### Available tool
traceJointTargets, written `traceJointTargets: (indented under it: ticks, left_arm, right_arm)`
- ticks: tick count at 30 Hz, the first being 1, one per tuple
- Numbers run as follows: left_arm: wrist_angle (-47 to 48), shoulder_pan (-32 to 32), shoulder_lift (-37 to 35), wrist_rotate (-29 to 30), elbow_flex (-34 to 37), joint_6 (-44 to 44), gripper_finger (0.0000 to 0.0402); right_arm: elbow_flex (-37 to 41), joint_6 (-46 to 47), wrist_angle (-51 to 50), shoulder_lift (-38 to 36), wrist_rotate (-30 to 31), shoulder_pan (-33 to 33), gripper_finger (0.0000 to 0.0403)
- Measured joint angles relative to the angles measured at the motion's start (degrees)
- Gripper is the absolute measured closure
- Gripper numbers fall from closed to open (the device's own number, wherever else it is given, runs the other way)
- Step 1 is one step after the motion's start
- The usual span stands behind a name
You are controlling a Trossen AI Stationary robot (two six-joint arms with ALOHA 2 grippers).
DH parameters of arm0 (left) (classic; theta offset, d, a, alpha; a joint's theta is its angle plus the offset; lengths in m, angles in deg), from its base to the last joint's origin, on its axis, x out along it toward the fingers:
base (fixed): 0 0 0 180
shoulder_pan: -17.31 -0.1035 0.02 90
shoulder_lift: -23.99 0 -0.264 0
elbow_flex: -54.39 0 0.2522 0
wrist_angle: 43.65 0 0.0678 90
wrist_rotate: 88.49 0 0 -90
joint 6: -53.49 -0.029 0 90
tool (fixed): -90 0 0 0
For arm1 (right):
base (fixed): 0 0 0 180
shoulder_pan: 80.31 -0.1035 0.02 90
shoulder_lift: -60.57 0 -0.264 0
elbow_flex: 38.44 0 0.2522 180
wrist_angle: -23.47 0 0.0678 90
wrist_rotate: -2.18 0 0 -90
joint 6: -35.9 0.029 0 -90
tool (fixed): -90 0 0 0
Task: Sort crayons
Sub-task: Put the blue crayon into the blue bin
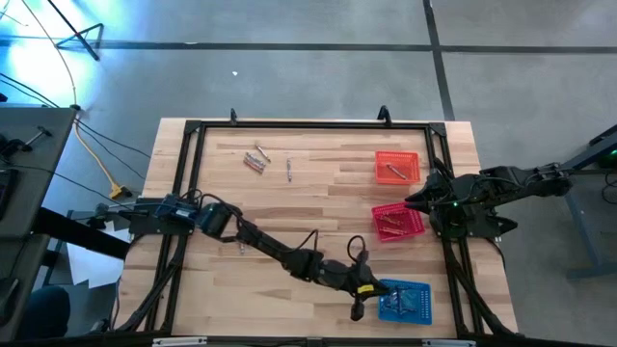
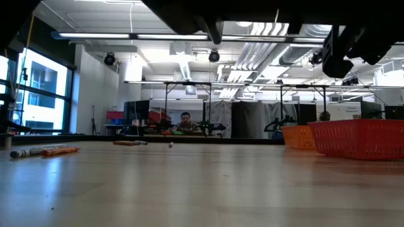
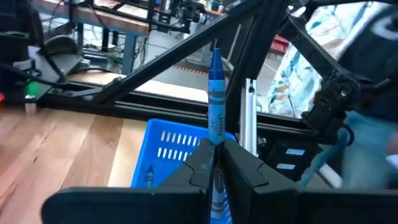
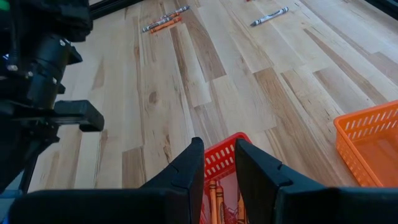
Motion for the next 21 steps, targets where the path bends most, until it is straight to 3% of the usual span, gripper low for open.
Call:
traceJointTargets:
  ticks: [21]
  left_arm:
    - [-2.70,-0.42,1.25,-4.68,-0.04,-11.57,0.0385]
  right_arm:
    - [0.00,0.00,0.00,0.00,0.00,-0.01,0.0318]
